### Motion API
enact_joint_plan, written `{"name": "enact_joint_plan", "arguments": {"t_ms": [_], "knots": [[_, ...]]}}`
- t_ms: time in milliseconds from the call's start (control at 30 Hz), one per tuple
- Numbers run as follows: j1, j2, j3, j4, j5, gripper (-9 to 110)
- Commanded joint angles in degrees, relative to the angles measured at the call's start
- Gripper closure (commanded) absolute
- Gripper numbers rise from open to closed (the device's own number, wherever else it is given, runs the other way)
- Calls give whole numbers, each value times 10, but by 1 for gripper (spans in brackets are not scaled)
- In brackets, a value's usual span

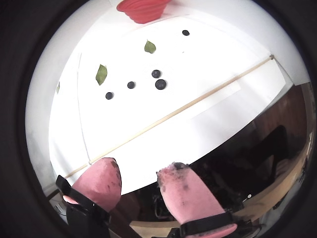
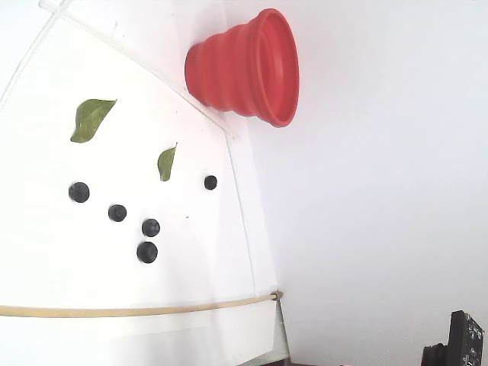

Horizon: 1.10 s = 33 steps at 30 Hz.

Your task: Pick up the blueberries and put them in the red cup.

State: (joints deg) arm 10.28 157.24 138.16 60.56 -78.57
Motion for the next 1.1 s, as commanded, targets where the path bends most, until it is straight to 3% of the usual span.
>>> {"name": "enact_joint_plan", "arguments": {"t_ms": [0,1067], "knots": [[-4,-22,-21,-24,-4,87],[-78,-76,23,-171,-41,86]]}}
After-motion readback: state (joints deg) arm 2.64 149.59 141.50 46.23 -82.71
